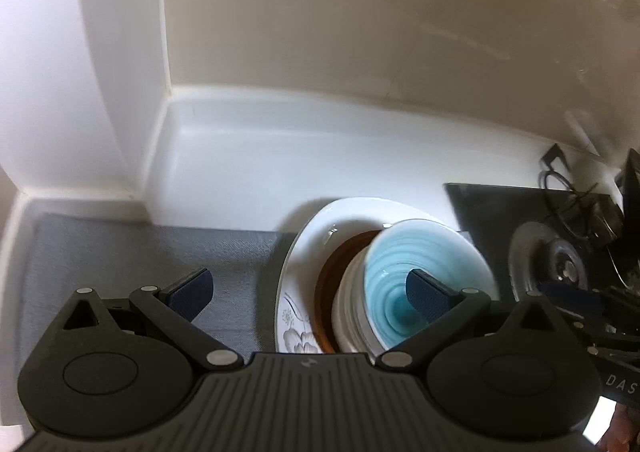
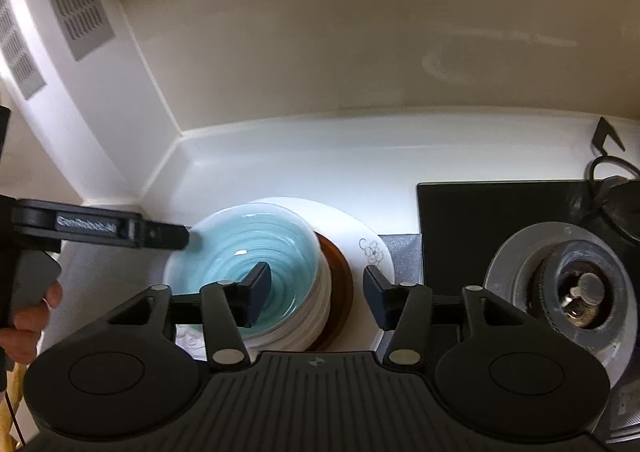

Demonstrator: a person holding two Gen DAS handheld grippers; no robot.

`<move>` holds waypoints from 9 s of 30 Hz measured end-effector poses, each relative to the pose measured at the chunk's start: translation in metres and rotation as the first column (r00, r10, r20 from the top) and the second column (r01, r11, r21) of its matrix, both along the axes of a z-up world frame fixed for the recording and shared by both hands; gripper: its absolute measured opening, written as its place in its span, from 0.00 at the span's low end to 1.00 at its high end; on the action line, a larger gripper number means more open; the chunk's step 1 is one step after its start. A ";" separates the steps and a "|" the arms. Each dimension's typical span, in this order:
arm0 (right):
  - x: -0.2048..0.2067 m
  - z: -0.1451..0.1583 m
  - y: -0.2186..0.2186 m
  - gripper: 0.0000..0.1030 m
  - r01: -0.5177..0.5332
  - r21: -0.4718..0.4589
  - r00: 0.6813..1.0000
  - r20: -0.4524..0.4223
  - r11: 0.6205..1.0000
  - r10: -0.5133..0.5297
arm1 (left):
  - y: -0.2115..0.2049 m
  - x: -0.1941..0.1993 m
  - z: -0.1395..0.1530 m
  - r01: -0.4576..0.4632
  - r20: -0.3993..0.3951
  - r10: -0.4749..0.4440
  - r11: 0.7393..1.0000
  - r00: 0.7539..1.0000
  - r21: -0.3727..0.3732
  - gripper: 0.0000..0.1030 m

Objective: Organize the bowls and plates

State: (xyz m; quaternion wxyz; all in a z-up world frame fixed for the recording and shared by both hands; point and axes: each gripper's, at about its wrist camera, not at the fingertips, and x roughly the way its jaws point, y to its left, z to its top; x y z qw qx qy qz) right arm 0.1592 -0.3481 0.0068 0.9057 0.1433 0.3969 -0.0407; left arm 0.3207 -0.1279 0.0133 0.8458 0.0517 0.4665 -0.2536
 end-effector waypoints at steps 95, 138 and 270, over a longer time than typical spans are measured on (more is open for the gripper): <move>-0.032 -0.068 0.157 0.76 -0.188 -0.015 0.965 -0.190 0.982 0.181 | 0.130 -0.078 -0.090 -0.146 -0.136 0.190 0.947 0.972 0.286 1.00; -0.077 0.037 0.117 0.11 -0.140 -0.057 0.987 0.076 0.988 0.144 | 0.083 -0.127 0.036 0.064 0.085 -0.060 0.997 0.995 -0.041 0.07; -0.196 0.038 0.094 0.94 0.055 -0.233 0.977 0.211 0.971 -0.005 | 0.024 -0.226 0.029 -0.131 0.273 0.077 0.973 0.959 0.187 1.00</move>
